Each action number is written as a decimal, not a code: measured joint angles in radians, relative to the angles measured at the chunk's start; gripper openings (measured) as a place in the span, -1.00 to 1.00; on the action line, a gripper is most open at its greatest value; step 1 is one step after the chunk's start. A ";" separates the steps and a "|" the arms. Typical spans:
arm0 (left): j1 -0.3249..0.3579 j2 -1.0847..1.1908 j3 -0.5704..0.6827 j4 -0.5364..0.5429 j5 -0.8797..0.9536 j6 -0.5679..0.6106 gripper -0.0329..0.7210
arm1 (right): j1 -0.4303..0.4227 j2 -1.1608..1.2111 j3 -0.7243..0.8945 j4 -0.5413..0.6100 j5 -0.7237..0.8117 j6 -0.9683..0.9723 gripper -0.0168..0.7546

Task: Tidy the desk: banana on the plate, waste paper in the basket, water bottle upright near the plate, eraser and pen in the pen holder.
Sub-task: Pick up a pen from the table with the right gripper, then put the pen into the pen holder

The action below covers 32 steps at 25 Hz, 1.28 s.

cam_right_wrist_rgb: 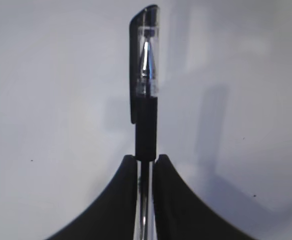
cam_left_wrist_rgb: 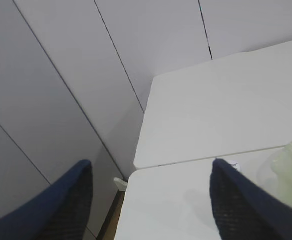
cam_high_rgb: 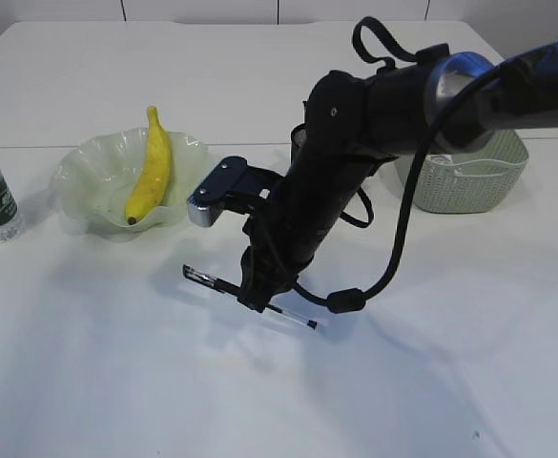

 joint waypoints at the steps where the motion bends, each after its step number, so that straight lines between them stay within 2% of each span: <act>1: 0.000 0.000 0.000 0.000 0.000 0.000 0.47 | 0.000 0.000 -0.016 0.004 0.004 0.000 -0.83; 17: 0.000 0.022 0.000 0.000 0.010 0.000 0.47 | 0.000 0.000 -0.249 0.030 0.015 0.006 -0.83; 27: 0.000 0.028 0.000 0.037 0.013 0.000 0.47 | -0.043 0.001 -0.277 0.054 -0.194 0.035 -0.83; 32: 0.000 0.028 0.000 0.039 -0.005 0.000 0.47 | -0.071 0.002 -0.277 0.104 -0.287 0.041 -0.83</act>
